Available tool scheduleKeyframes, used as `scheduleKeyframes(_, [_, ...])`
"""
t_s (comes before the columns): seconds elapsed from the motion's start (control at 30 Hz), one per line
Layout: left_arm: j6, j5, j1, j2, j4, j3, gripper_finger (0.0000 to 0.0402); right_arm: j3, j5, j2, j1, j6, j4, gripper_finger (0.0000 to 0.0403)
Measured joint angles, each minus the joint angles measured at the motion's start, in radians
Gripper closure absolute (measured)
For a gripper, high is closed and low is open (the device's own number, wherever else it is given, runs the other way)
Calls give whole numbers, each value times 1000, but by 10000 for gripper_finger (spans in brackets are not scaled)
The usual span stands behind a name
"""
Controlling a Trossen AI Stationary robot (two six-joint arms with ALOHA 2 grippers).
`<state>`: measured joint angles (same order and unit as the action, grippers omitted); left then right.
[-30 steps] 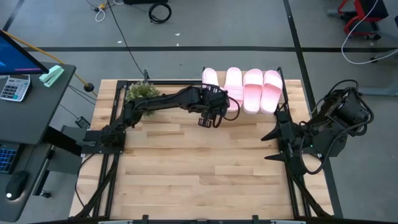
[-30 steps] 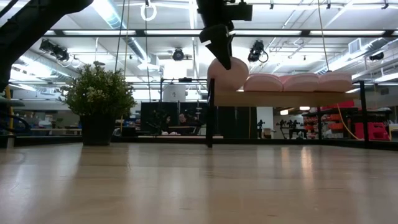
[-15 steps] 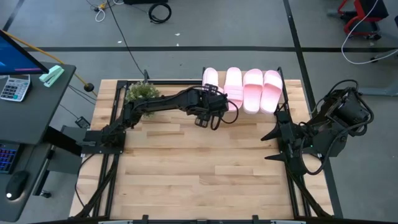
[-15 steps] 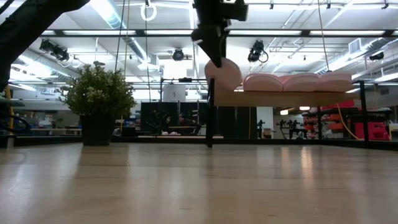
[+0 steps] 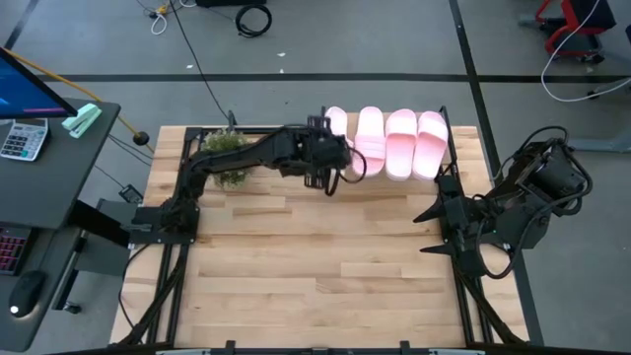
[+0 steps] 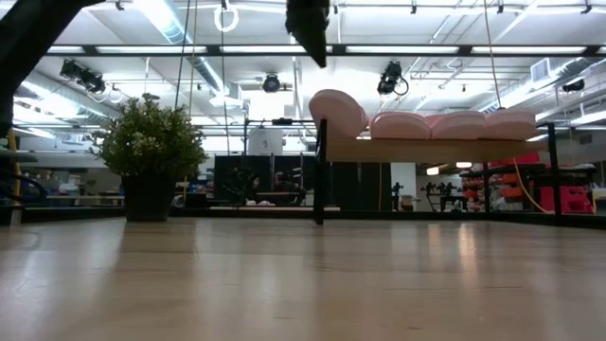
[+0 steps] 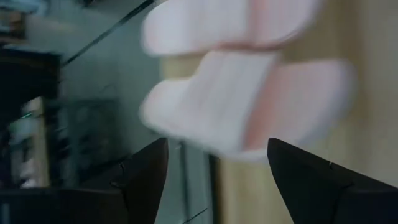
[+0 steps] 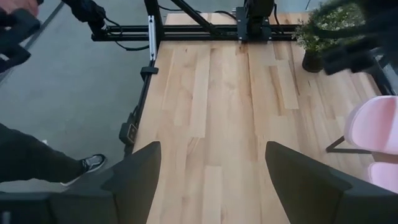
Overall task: Pick and place slides into the shelf
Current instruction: Adjust the slides on the shelf
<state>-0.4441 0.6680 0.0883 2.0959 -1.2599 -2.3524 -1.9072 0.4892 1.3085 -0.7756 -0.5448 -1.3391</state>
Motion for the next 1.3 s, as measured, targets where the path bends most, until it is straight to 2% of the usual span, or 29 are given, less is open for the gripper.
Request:
scheduleKeyframes(0.17, [49, -44, 79, 9, -7, 0, 126, 0, 24, 0, 1, 17, 1, 108])
scheduleKeyframes(0.3, [248, -86, 145, 9, -16, 2, 137, 0, 27, 0, 1, 50, 1, 108])
scheduleKeyframes(0.5, [750, -437, 279, 4, -16, 2, 178, 0, 36, 0, 1, 59, 1, 110])
scheduleKeyframes(0.67, [1032, -605, 330, 4, 28, 2, 224, 0, 64, 0, 1, 55, 1, 117])
scheduleKeyframes(0.77, [1080, -687, 346, 4, 97, 2, 249, 0, 89, 0, 1, 47, 1, 122])
scheduleKeyframes(0.83, [1092, -699, 349, 4, 109, 1, 266, 0, 98, 0, 1, 46, 1, 125])
scheduleKeyframes(1.13, [1076, -699, 344, 10, 52, 22, 349, 0, 132, 0, 1, 40, 2, 137])
scheduleKeyframes(1.3, [1060, -661, 333, 12, 24, 23, 389, 0, 132, 0, 1, 39, 3, 141])
